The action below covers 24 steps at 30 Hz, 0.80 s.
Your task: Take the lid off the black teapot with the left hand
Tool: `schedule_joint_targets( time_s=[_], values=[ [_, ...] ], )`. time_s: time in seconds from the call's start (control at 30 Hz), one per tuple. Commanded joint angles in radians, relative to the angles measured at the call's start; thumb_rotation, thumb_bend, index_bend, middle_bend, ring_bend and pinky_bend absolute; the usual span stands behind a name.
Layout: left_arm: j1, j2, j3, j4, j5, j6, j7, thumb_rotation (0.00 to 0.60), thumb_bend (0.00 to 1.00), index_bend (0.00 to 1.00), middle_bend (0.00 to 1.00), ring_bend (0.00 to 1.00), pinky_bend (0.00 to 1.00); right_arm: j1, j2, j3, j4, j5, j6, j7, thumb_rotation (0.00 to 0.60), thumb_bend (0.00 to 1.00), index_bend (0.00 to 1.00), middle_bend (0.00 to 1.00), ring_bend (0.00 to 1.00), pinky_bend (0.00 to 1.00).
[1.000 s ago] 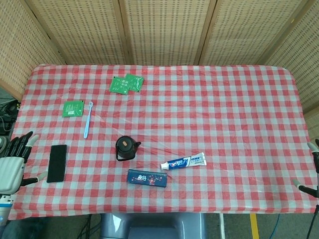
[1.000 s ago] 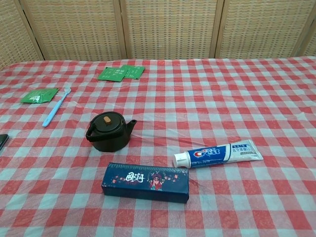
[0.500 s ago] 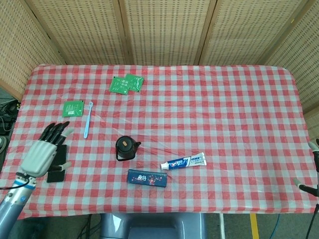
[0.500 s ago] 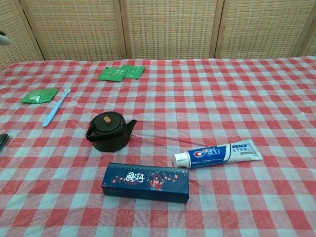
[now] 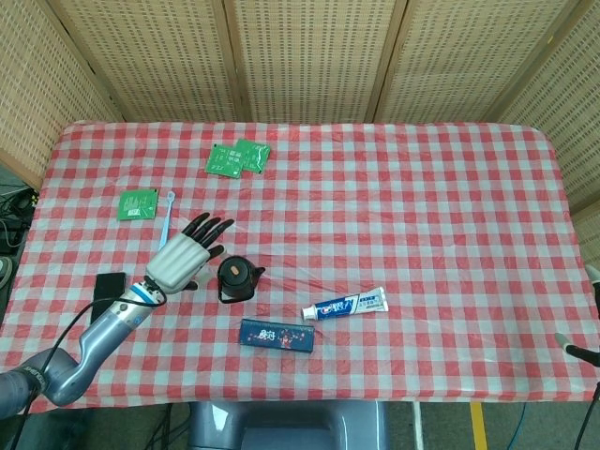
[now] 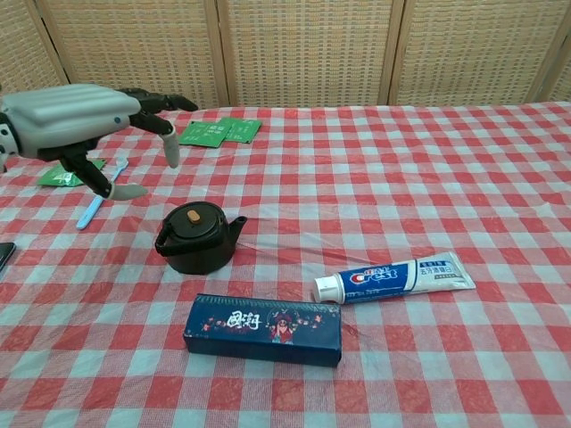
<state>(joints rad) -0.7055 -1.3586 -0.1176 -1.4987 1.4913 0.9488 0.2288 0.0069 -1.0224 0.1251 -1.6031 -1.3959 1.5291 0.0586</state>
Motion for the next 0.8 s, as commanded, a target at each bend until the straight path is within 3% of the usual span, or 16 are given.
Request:
schedule_joint_targets(
  time_s=[0.03,0.8],
  values=[
    [-0.019,-0.038,0.003,0.039,-0.021,-0.027,0.018,0.6,0.34,0.4,0.0,0.0,0.0,0.002,-0.002,0.001,0.002,0.004,-0.005,-0.002,0.6,0.0,0.05,0.0,0.0,0.0],
    [-0.063,-0.151,0.019,0.176,-0.074,-0.083,0.022,0.6,0.37,0.43,0.0,0.0,0.0,0.011,-0.012,0.006,0.006,0.023,-0.023,-0.024,0.6,0.0,0.05,0.0,0.0,0.0]
  ],
)
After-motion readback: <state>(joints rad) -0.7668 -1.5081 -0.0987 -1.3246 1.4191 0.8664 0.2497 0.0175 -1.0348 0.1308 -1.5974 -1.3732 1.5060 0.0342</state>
